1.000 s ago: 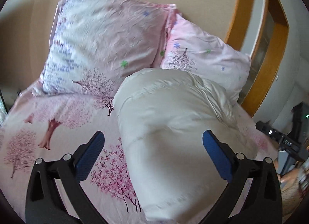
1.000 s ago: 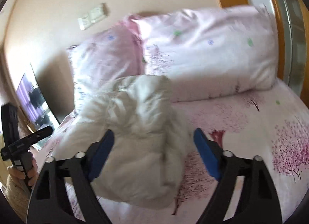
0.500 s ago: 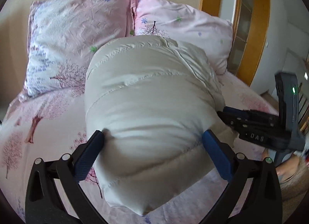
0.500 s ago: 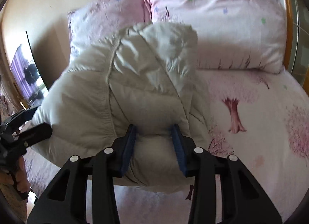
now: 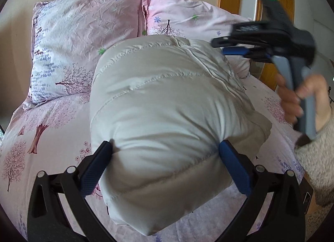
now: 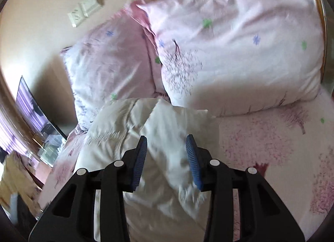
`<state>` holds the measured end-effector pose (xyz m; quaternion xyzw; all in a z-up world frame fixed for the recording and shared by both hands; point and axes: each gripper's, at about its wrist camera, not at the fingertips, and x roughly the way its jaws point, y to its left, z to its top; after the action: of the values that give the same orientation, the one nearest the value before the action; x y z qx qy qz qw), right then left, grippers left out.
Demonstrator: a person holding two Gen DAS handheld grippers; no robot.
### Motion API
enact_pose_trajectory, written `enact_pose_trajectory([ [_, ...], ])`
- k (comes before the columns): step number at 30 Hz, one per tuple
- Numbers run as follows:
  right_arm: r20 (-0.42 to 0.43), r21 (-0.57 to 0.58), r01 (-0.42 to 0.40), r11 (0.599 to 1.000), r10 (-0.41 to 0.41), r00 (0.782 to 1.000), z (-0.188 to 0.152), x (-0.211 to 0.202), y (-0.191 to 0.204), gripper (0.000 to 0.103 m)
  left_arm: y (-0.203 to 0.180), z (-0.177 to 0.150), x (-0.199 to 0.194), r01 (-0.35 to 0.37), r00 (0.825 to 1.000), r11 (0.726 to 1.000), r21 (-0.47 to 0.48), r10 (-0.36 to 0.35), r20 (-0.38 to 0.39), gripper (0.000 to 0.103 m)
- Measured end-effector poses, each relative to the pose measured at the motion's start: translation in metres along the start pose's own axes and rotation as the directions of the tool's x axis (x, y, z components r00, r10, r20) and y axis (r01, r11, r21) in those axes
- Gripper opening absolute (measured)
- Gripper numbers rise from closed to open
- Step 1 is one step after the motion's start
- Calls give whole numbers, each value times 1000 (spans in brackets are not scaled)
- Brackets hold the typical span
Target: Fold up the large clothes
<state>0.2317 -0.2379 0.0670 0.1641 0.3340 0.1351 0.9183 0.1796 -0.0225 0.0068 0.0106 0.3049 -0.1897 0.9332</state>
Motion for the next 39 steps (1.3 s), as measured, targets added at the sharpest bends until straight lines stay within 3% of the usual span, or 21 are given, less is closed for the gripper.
enact_pose_trajectory([
  [3, -115, 58, 23, 998, -16, 993, 4, 32, -14, 41, -2, 2, 1, -2, 1000, 1000, 6, 2, 1, 101],
  [7, -271, 117, 105, 988, -70, 960, -5, 71, -37, 41, -12, 6, 2, -8, 1000, 999, 40, 7, 20, 101],
  [13, -360, 231, 106, 967, -17, 933, -13, 88, -62, 40, -18, 16, -3, -19, 998, 999, 47, 16, 69, 101],
  [15, -341, 219, 87, 972, -7, 940, -13, 78, -62, 40, -12, 17, -12, -4, 997, 1000, 18, 3, 78, 101],
  [21, -118, 99, 3, 995, 9, 993, -41, -11, -49, 41, 6, 12, -35, -59, 992, 998, -25, 61, 112, 101],
  [29, 37, -30, 34, 999, -33, 999, -113, -77, -29, 41, 9, 9, -27, -71, 995, 996, -52, 75, 70, 101],
  [35, 63, -92, 68, 993, -62, 996, -140, -83, -19, 41, 3, 4, -23, -62, 996, 997, -55, 66, 59, 101],
  [39, -19, -65, 115, 991, -117, 993, -154, -59, -29, 43, -2, -3, -14, -54, 997, 997, -48, 57, 46, 101],
])
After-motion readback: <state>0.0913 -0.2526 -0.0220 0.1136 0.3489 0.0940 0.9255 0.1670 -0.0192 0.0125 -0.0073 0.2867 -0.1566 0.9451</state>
